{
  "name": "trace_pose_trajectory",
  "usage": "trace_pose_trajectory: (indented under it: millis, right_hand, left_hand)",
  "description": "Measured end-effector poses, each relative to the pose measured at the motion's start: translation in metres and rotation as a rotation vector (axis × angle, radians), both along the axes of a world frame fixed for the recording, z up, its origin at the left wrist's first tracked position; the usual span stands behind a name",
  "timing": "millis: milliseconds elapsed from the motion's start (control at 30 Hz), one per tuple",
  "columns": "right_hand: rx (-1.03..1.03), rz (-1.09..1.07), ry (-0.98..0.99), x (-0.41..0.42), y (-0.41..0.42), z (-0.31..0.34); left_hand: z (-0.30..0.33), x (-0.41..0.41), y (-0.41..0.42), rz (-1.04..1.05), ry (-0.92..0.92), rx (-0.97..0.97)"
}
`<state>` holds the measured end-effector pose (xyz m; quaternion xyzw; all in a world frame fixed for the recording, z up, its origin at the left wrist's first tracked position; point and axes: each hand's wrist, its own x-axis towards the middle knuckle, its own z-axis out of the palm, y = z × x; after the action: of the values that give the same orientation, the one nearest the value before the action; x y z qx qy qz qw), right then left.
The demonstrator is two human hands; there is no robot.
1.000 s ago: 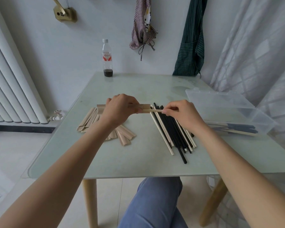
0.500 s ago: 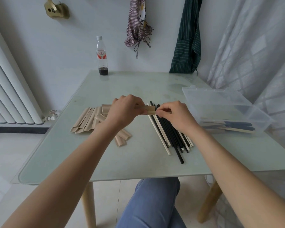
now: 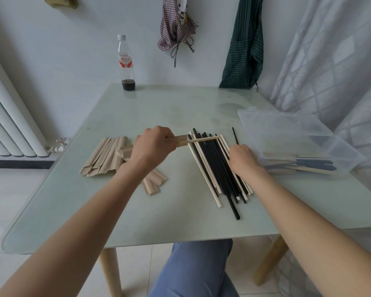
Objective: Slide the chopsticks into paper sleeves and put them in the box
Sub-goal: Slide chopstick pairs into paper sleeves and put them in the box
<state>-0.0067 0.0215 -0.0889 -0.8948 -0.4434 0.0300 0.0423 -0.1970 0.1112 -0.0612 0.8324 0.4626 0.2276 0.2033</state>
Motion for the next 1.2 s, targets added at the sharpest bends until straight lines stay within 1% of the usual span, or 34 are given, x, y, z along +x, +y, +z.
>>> trace_pose_trajectory:
  millis: [100, 267, 367, 433, 567, 600, 667, 767, 833, 933, 1000, 1067, 1200]
  right_hand:
    - [-0.068, -0.043, -0.023, -0.001, 0.013, 0.0]
    - [-0.1, -0.092, 0.043, 0.001, 0.026, 0.005]
    - [-0.09, -0.129, 0.122, 0.003, 0.028, 0.007]
    - [-0.085, -0.144, 0.162, 0.004, 0.027, 0.006]
    - [-0.041, -0.139, 0.15, -0.001, 0.021, 0.008]
    - [-0.003, -0.122, 0.14, -0.003, 0.02, 0.008]
    - [0.099, -0.018, 0.168, -0.008, 0.017, 0.011]
    - [0.254, 0.216, 0.327, -0.021, 0.01, 0.022]
    - [0.269, 0.32, 0.385, -0.032, 0.002, 0.033]
    - [0.291, 0.354, 0.335, -0.04, -0.003, 0.044]
    - [0.328, 0.371, 0.324, -0.042, -0.007, 0.05]
    - [0.34, 0.401, 0.287, -0.045, -0.011, 0.054]
    - [0.373, 0.411, 0.141, -0.051, -0.013, 0.065]
  left_hand:
    - [-0.001, 0.004, 0.005, -0.008, -0.01, -0.003]
    - [-0.004, -0.002, 0.016, -0.038, -0.088, -0.047]
    - [-0.008, -0.009, 0.019, -0.051, -0.162, -0.107]
    - [-0.012, -0.011, 0.018, -0.048, -0.165, -0.126]
    - [-0.011, -0.014, 0.017, -0.044, -0.173, -0.124]
    - [-0.01, -0.015, 0.019, -0.034, -0.171, -0.113]
    - [-0.008, -0.017, 0.021, -0.002, -0.171, -0.108]
    - [-0.008, -0.024, 0.026, 0.089, -0.251, -0.117]
    - [-0.008, -0.03, 0.027, 0.148, -0.308, -0.132]
    - [-0.006, -0.038, 0.028, 0.206, -0.344, -0.12]
    - [-0.004, -0.045, 0.025, 0.212, -0.338, -0.097]
    - [-0.003, -0.049, 0.021, 0.187, -0.323, -0.076]
    - [0.001, -0.052, 0.011, 0.084, -0.312, -0.066]
